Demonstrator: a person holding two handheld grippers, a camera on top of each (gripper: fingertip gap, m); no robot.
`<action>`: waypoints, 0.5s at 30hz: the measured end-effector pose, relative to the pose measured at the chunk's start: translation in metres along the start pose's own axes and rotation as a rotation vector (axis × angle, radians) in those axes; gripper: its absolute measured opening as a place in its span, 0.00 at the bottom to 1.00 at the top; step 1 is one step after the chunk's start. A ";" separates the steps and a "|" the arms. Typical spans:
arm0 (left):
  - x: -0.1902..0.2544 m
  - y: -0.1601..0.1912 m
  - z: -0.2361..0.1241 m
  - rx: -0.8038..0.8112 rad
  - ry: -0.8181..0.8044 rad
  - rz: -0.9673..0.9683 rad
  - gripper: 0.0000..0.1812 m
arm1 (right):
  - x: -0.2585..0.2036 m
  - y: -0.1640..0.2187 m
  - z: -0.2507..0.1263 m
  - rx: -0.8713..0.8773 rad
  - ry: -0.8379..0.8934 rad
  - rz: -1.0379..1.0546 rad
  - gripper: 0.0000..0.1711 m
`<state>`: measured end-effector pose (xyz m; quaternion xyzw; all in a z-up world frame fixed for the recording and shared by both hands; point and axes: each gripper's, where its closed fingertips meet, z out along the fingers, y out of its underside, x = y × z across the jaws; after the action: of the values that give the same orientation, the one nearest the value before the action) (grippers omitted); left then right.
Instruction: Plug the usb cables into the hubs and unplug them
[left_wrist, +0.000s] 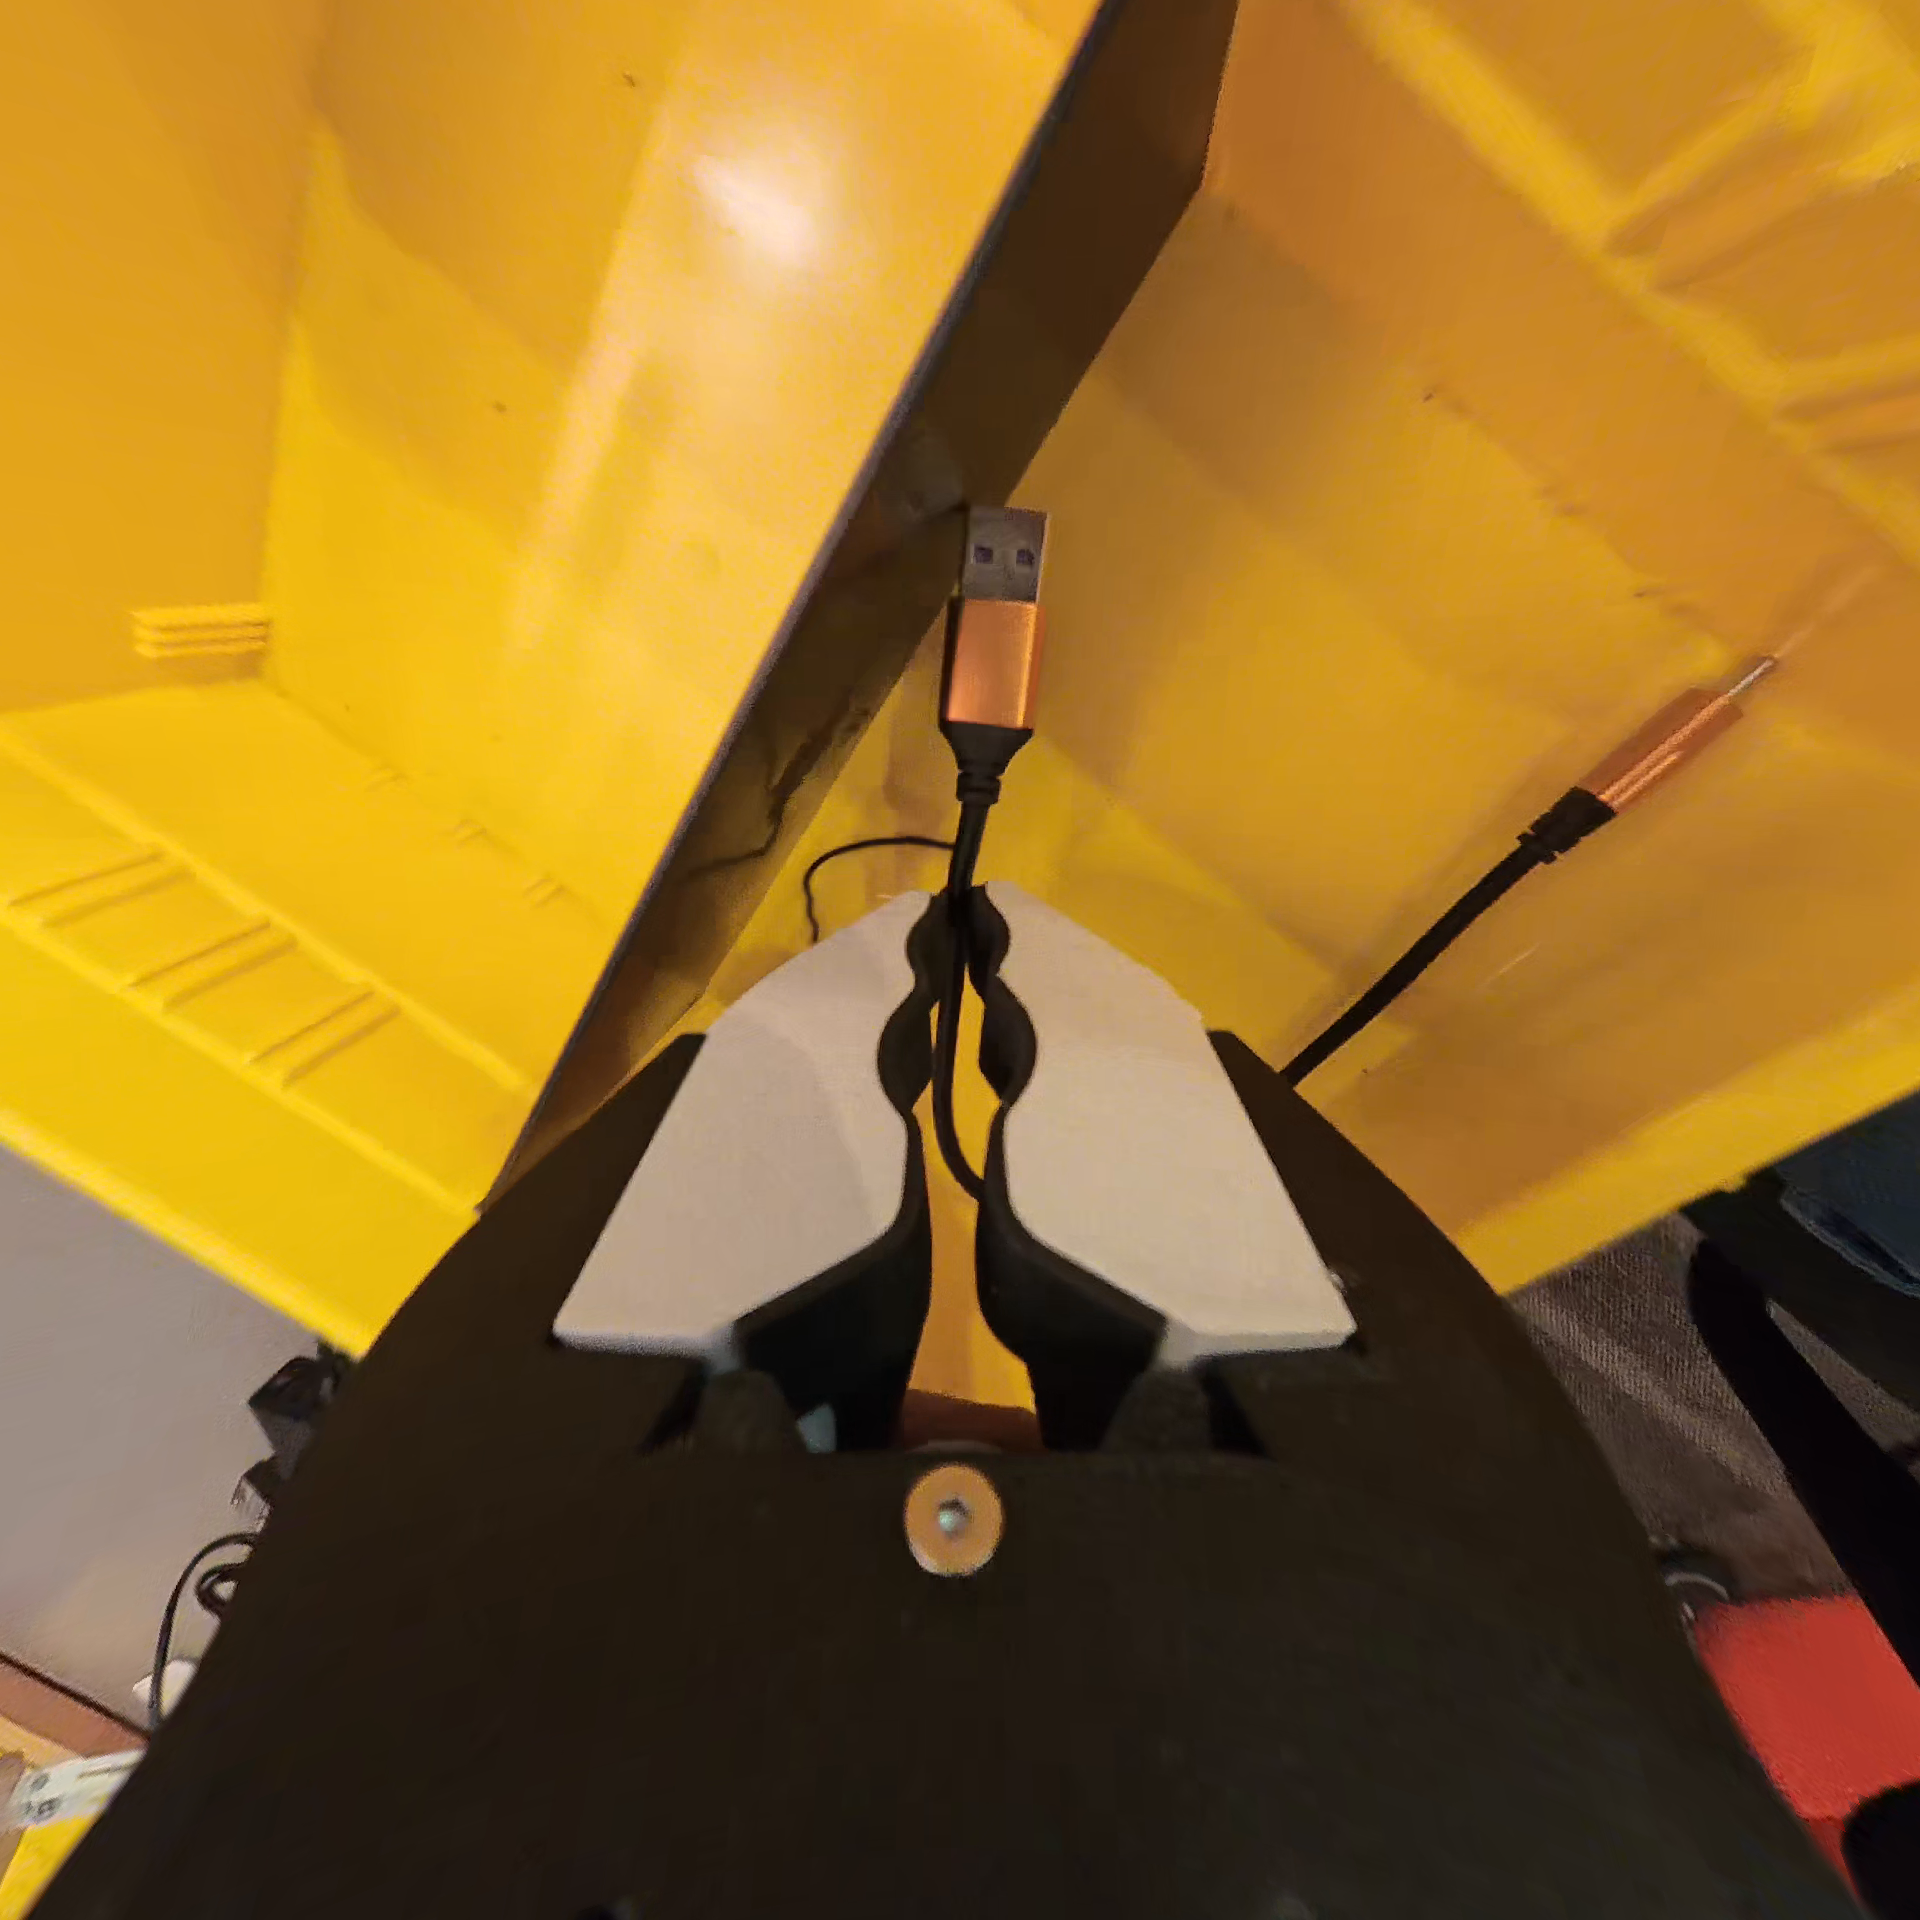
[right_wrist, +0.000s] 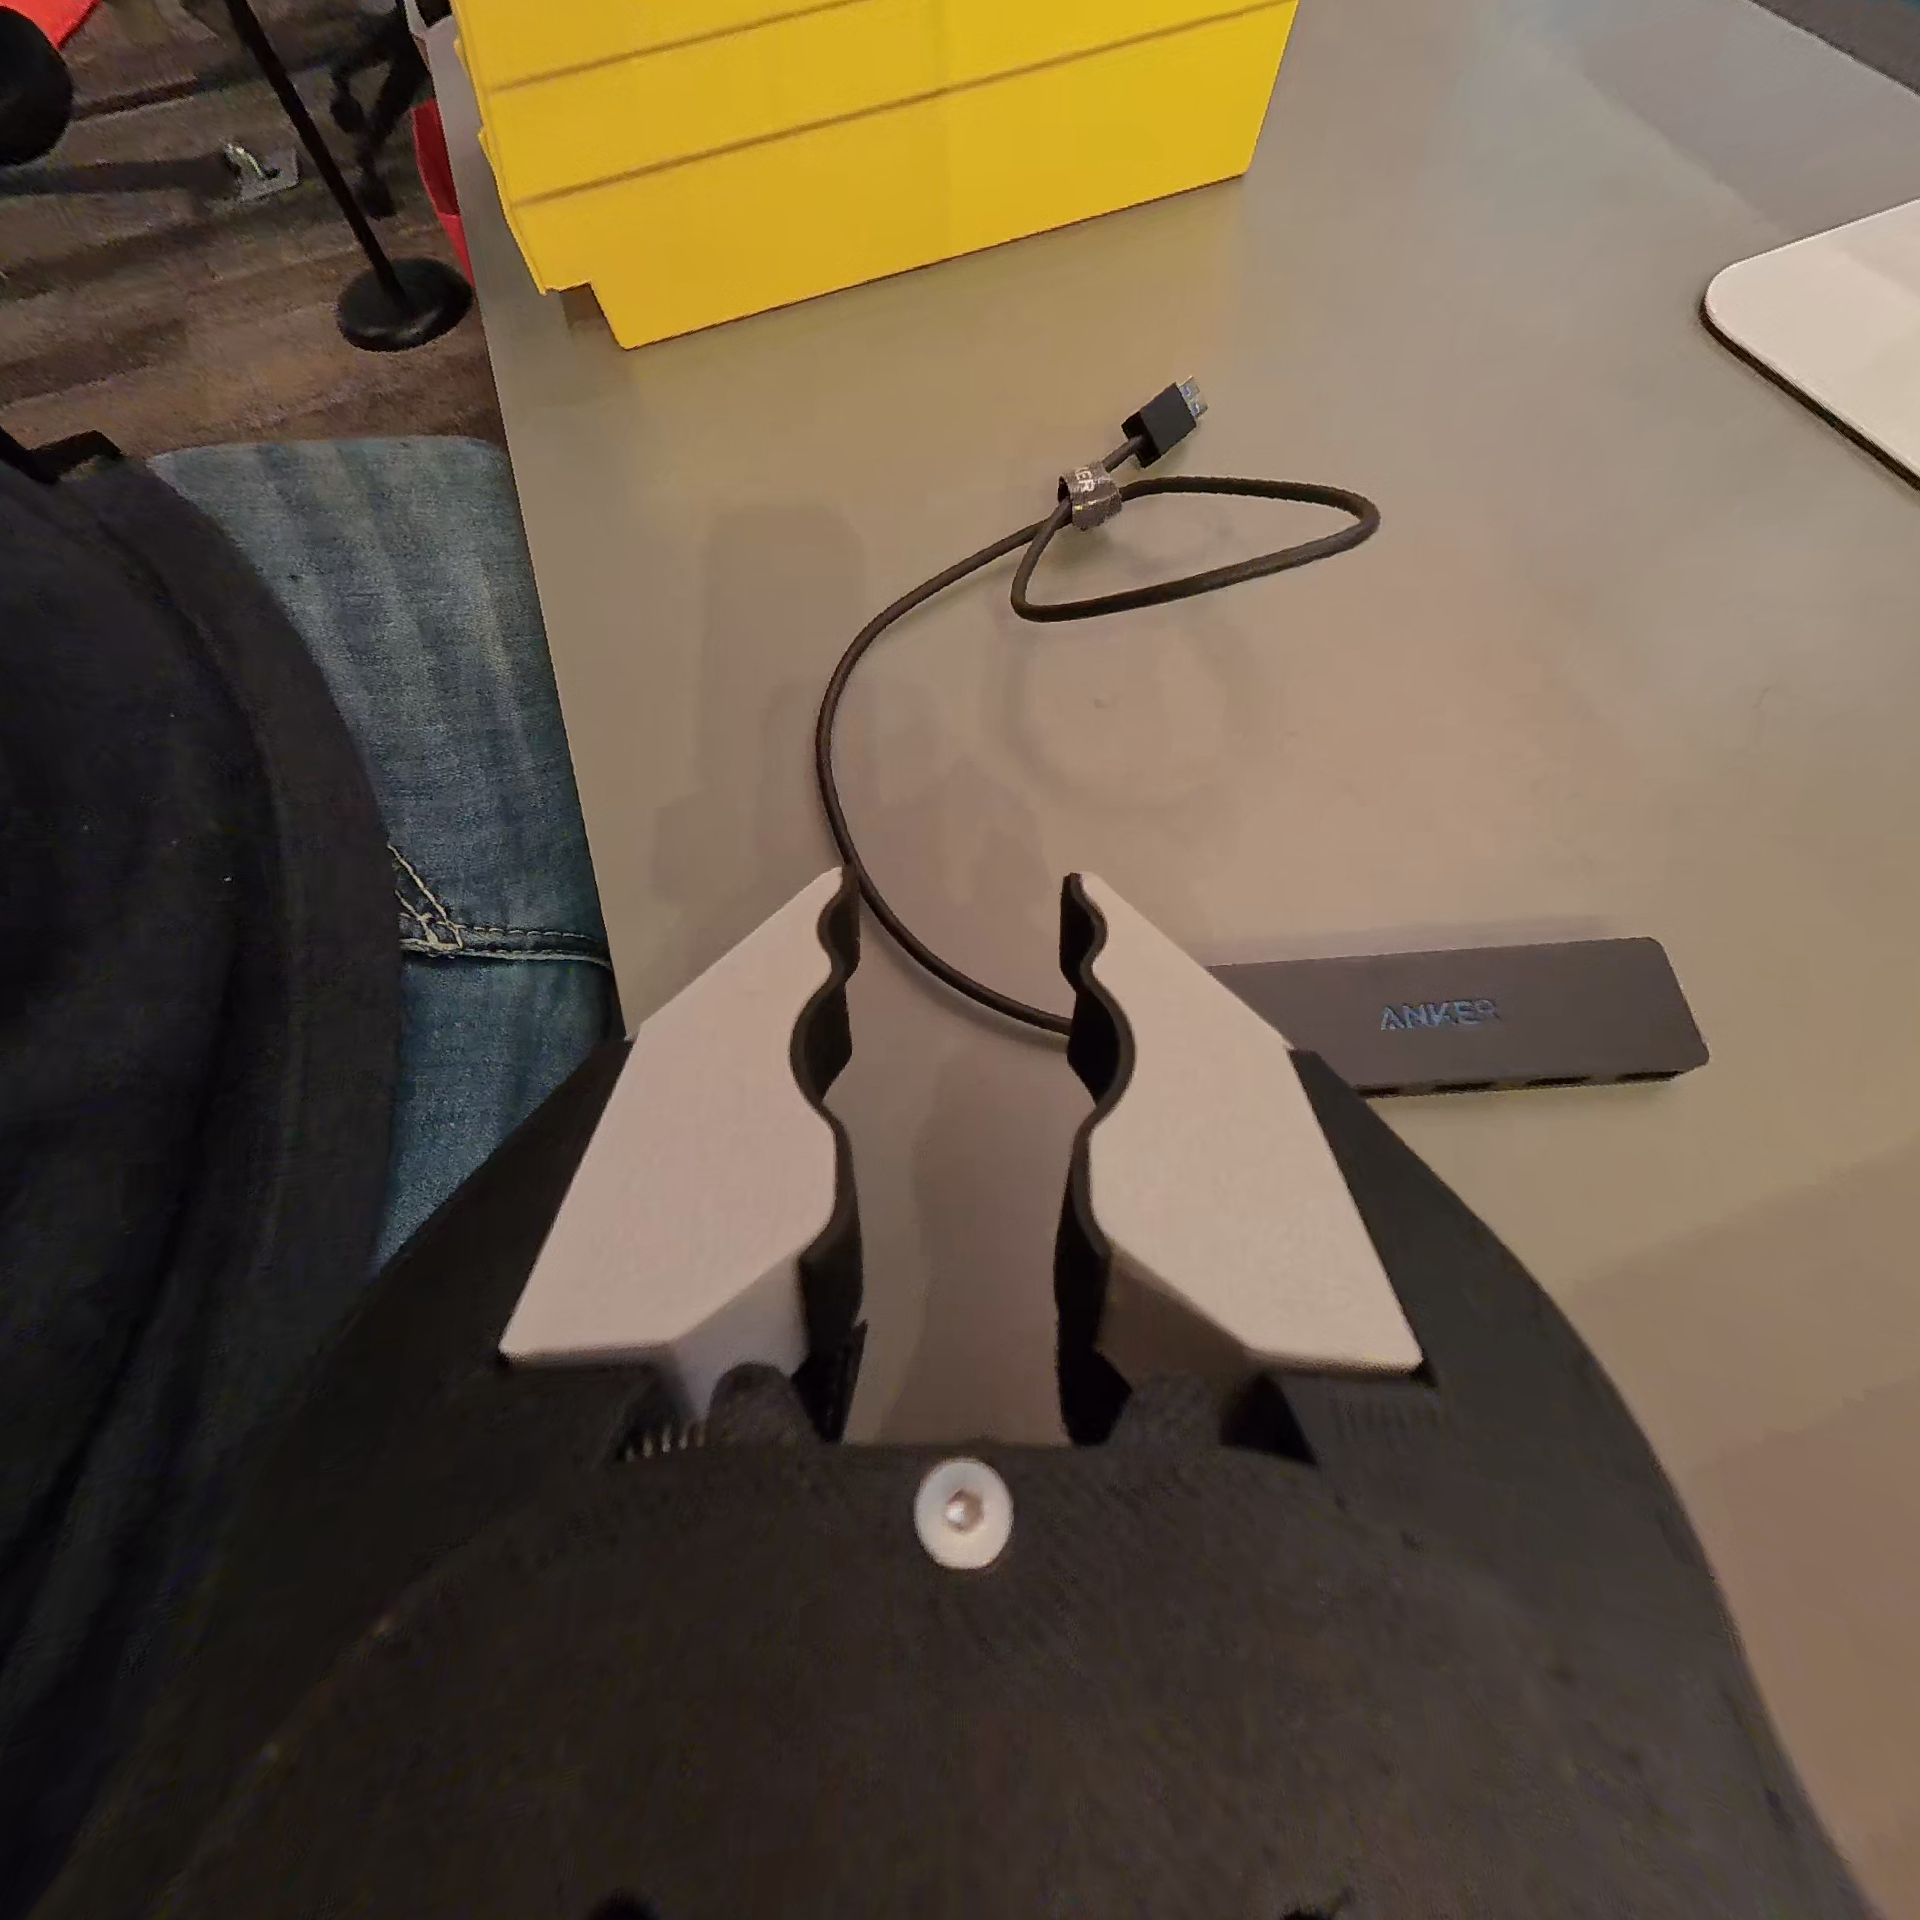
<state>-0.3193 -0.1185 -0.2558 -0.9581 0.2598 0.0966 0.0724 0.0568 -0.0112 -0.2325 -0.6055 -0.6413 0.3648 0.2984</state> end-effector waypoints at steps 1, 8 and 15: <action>-0.001 -0.001 -0.005 0.009 -0.008 0.001 0.01 | 0.001 -0.001 0.000 0.002 0.001 0.001 0.21; -0.004 0.002 0.006 -0.035 -0.036 0.017 0.02 | -0.001 -0.005 0.005 0.007 -0.008 -0.006 0.21; -0.001 0.010 0.028 -0.123 -0.006 -0.019 0.11 | -0.003 -0.007 0.002 0.015 -0.009 -0.007 0.22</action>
<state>-0.3295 -0.1212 -0.2838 -0.9629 0.2439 0.1146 0.0150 0.0514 -0.0146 -0.2276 -0.5993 -0.6422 0.3712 0.3011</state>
